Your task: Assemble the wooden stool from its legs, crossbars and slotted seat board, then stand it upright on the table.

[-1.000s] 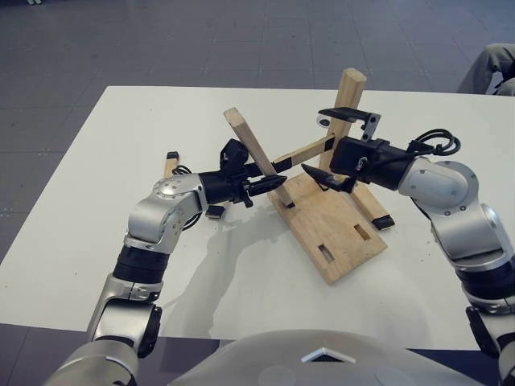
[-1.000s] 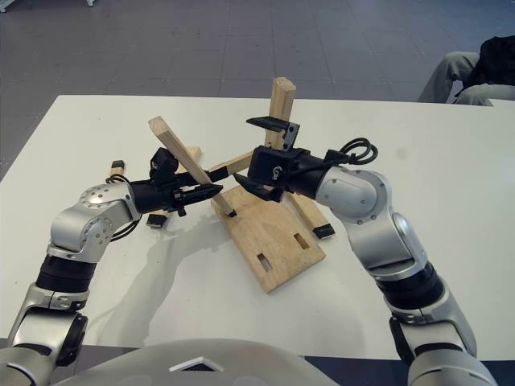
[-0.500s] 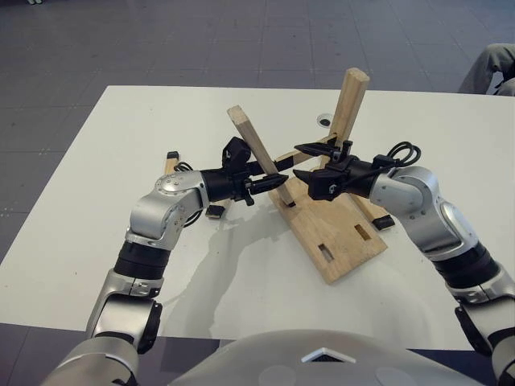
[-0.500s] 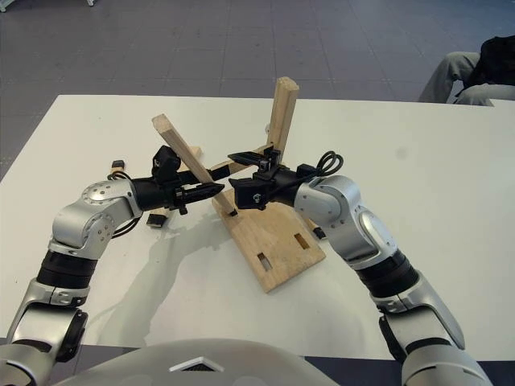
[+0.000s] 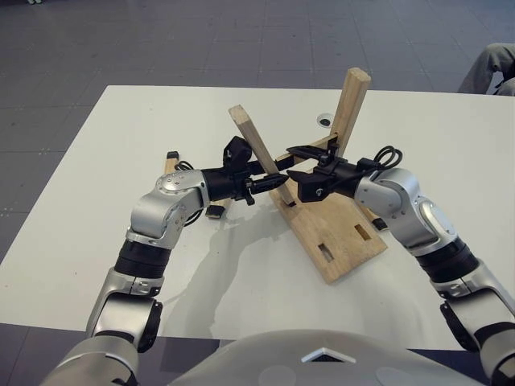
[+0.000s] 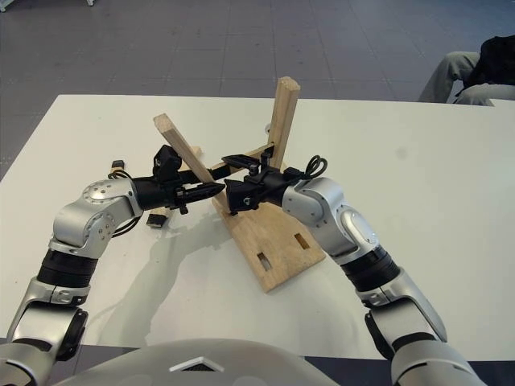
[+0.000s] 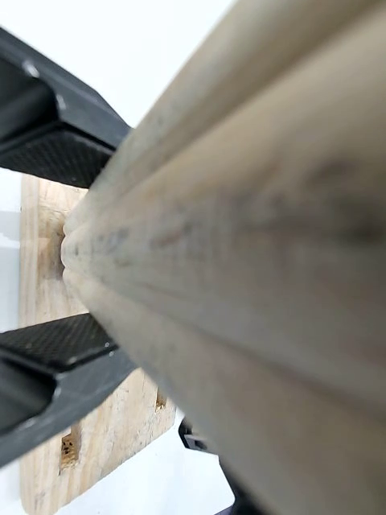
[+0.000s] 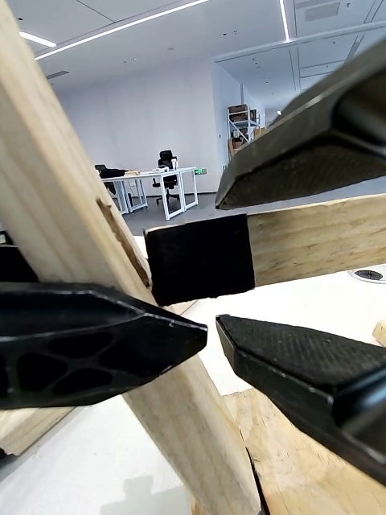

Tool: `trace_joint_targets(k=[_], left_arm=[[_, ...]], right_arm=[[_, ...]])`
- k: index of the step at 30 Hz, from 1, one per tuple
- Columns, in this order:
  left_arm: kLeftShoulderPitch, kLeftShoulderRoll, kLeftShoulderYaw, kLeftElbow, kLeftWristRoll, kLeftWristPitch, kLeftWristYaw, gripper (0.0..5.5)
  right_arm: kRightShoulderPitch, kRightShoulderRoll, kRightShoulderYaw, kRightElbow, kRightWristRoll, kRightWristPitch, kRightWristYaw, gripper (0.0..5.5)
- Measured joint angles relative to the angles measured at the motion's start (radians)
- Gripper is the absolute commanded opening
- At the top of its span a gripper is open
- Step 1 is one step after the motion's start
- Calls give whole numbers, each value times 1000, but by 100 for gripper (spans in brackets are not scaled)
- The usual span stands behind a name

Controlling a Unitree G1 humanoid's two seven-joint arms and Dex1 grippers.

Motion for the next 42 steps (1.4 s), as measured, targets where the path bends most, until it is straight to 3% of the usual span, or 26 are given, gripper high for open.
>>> trace_joint_targets(k=[6,42], left_arm=[[0,0,-1,-3,2,0,0,205],[-22,-3,-3,30,8,0,-13,205]], right_arm=[[1,23,-3,10,-3,-1,-19,138],[2,49,-21,11,-1,21,-16,137]])
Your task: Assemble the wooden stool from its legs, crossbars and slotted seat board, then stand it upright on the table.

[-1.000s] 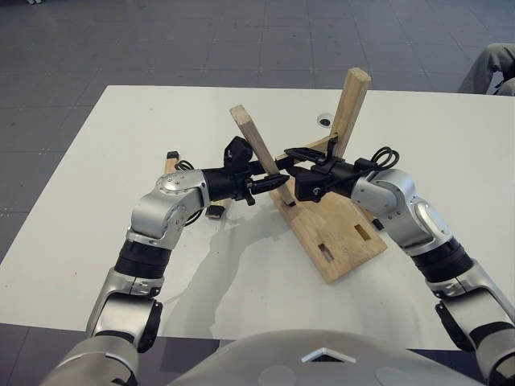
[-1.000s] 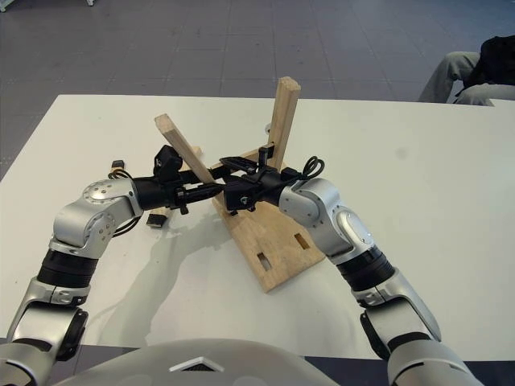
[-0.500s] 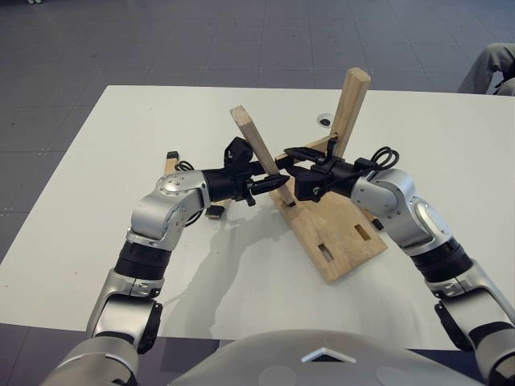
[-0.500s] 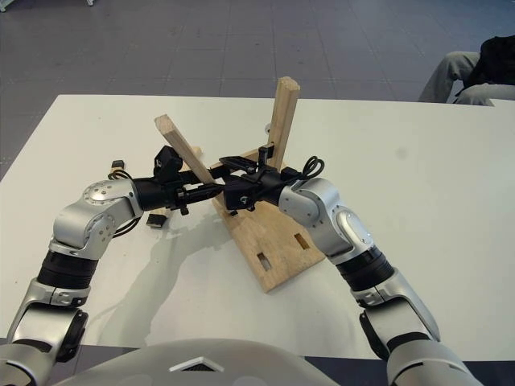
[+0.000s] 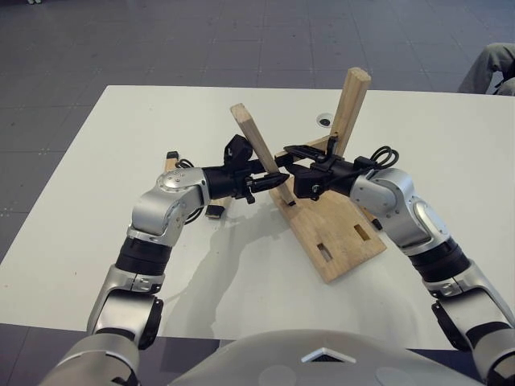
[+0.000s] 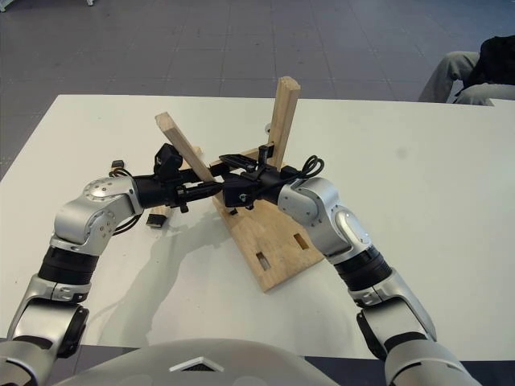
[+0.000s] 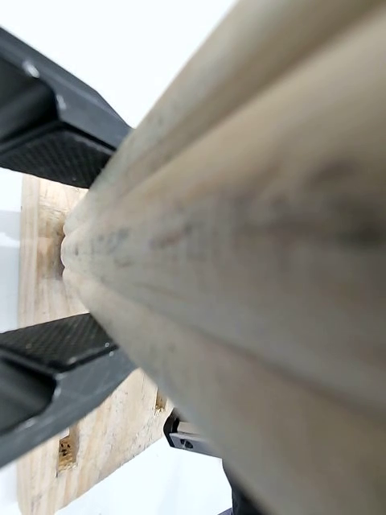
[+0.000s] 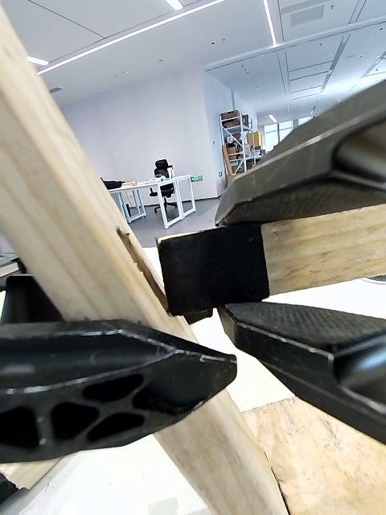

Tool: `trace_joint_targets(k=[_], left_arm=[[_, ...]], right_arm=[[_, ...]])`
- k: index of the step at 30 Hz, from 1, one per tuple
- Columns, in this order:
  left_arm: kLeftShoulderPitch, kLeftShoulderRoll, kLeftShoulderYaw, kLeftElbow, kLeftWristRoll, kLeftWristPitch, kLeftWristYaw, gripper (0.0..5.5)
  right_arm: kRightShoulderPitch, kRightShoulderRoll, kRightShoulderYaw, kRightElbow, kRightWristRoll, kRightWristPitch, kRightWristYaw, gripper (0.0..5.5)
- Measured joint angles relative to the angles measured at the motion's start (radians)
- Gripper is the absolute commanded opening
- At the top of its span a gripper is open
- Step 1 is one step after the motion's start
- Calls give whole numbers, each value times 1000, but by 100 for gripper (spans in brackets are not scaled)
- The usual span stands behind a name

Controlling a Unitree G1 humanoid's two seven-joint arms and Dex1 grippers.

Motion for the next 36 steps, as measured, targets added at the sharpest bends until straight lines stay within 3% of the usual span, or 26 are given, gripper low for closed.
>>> trace_joint_targets(k=[30,36], left_arm=[[-16,0,-7,24,1,1,-14,205],[-15,0,-7,24,2,0,-14,205]], right_arm=[[5,16,-15,0,0,3,0,137],[13,22,-35,-8,43,45,15,252]])
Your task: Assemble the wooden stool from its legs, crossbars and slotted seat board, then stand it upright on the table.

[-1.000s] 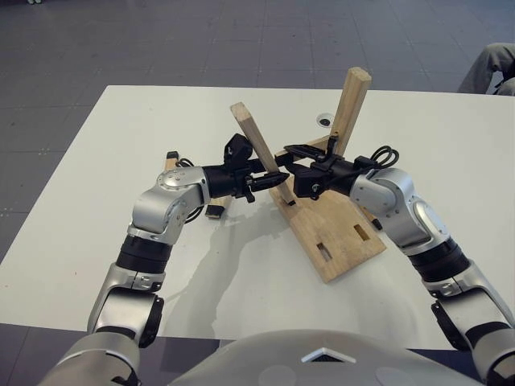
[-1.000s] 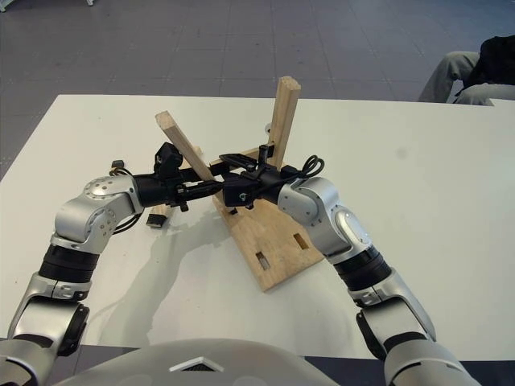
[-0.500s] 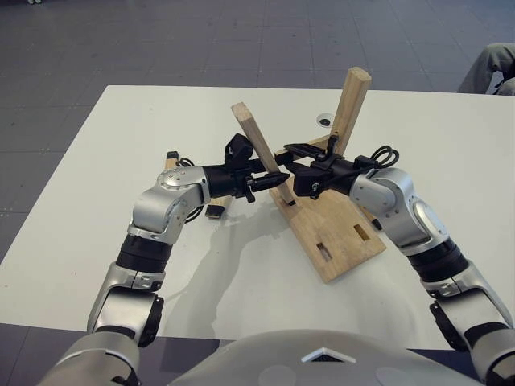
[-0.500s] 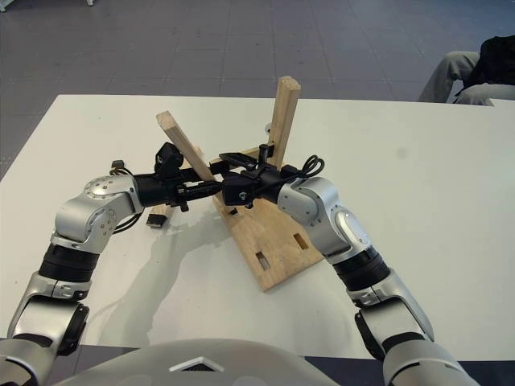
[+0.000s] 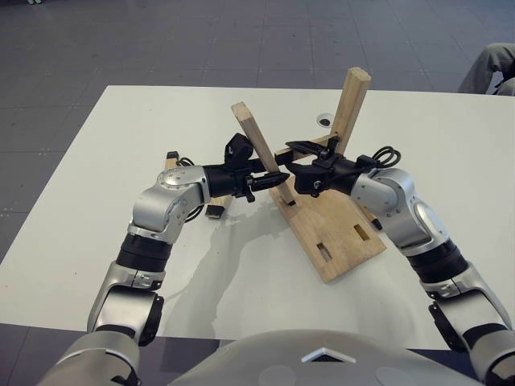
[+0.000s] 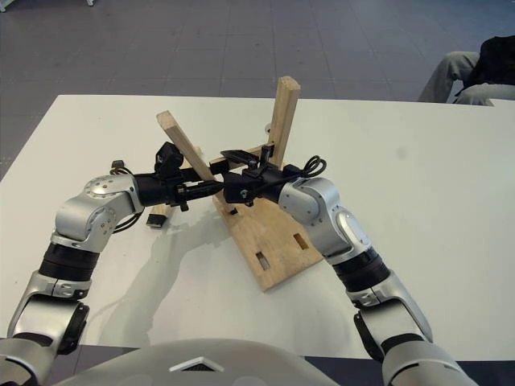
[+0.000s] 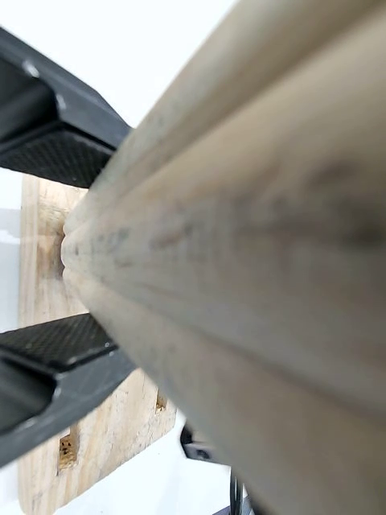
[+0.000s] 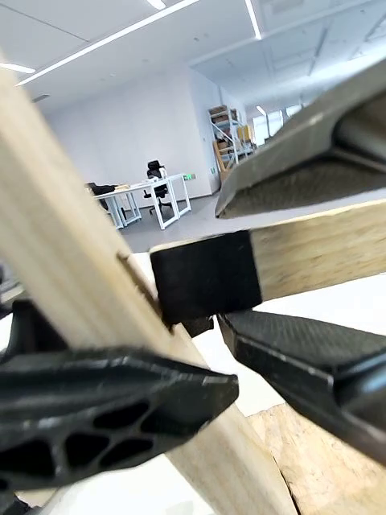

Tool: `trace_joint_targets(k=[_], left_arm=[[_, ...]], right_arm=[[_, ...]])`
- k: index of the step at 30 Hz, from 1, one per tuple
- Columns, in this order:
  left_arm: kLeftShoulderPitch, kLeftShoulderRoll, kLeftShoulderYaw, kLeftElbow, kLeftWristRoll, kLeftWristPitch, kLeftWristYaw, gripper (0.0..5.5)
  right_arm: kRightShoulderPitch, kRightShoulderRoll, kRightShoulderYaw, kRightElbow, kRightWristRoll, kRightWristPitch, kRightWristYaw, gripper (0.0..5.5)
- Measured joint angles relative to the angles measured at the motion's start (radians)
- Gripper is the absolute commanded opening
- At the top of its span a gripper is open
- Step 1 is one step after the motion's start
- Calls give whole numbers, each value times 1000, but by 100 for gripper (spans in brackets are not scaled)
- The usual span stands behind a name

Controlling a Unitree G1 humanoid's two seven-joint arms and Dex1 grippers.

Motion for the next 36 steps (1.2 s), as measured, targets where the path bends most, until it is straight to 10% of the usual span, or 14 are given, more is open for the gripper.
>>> trace_joint_targets(k=[12,24,36], left_arm=[[5,0,0,2,0,-4,0,205],[16,0,-1,3,2,-17,10,205],[-3,2,-52,14,46,-80,10,205]], right_arm=[[27,-24,-17,-35,0,-3,17,505],[208,-318,-148,-377,349,236,425,505],[274,-282,-57,-246,268,244,347,505]])
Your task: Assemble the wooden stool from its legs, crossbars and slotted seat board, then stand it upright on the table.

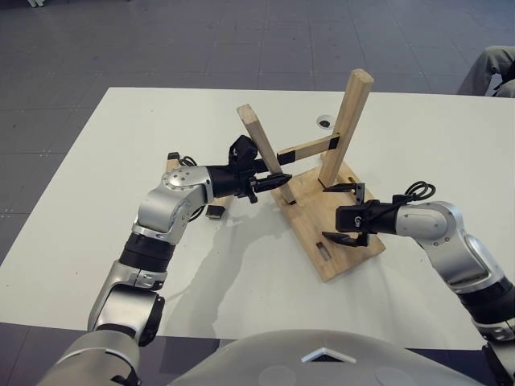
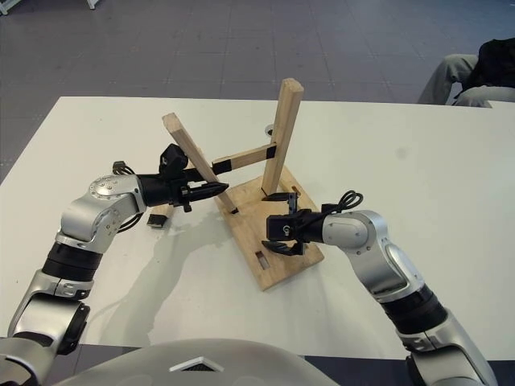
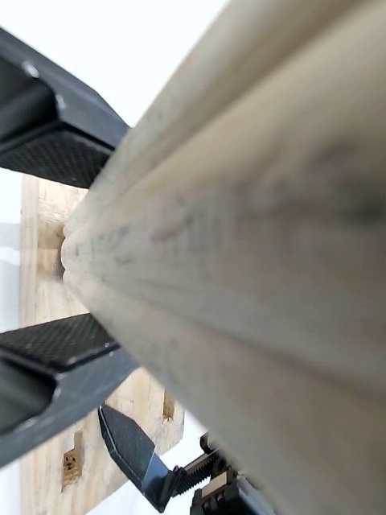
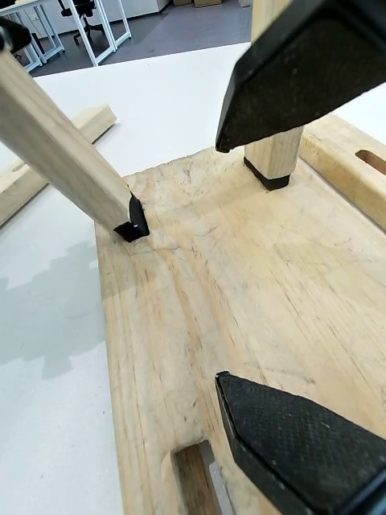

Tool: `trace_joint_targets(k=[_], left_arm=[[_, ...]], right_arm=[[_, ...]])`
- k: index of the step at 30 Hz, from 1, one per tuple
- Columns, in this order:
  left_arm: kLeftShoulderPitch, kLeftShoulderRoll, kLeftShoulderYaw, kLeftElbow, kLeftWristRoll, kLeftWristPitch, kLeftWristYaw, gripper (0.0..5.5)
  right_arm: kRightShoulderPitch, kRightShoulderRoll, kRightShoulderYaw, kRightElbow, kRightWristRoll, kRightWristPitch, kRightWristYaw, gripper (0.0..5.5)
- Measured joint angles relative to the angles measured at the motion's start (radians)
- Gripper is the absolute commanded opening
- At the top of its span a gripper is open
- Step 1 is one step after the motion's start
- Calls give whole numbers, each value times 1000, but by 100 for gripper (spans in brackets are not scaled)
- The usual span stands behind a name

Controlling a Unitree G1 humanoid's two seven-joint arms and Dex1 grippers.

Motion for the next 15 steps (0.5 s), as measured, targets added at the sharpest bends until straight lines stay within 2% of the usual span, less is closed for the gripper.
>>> trace_joint_targets(k=[6,15], left_arm=[[0,5,-7,1,2,-11,-6,205],[-7,5,10,21,-20,7,-19,205]], right_arm=[[-74,38,-63,49,55,83,-20,505],[-22,12,-51,33,65,82,15,505]])
